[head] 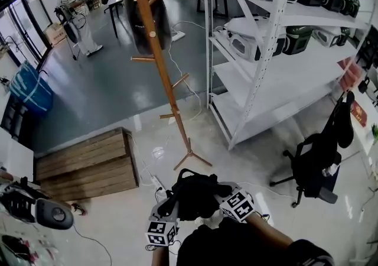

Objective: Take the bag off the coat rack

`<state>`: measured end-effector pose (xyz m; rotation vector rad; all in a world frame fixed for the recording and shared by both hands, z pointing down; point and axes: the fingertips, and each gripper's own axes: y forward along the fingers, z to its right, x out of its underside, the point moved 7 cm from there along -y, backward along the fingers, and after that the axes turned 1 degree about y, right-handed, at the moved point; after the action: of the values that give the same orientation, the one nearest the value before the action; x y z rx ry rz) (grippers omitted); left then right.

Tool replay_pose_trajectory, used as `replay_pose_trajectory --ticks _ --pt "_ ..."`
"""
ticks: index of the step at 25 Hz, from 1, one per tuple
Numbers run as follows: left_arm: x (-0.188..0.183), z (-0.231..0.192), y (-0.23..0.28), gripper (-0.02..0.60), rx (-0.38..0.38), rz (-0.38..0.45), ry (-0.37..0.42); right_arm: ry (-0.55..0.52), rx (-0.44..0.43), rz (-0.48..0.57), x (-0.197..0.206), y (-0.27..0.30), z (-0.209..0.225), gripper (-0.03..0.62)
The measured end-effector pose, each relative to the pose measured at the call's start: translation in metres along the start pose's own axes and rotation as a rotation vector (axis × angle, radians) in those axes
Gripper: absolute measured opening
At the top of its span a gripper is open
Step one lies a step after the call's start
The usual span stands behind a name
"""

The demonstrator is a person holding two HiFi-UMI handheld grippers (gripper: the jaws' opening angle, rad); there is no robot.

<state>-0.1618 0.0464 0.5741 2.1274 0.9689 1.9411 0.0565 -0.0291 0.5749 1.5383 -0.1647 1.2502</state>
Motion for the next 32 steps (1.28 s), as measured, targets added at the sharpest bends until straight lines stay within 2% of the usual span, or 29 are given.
replay_pose_trajectory --ticks 14,32 --pt "0.006 0.062 0.033 0.09 0.008 -0.006 -0.026 -0.003 -0.004 0.009 0.036 -0.04 0.05 0.077" --pt "0.017 0.069 0.036 0.089 0.035 -0.039 -0.004 0.024 -0.017 -0.011 0.046 -0.049 0.046 0.075"
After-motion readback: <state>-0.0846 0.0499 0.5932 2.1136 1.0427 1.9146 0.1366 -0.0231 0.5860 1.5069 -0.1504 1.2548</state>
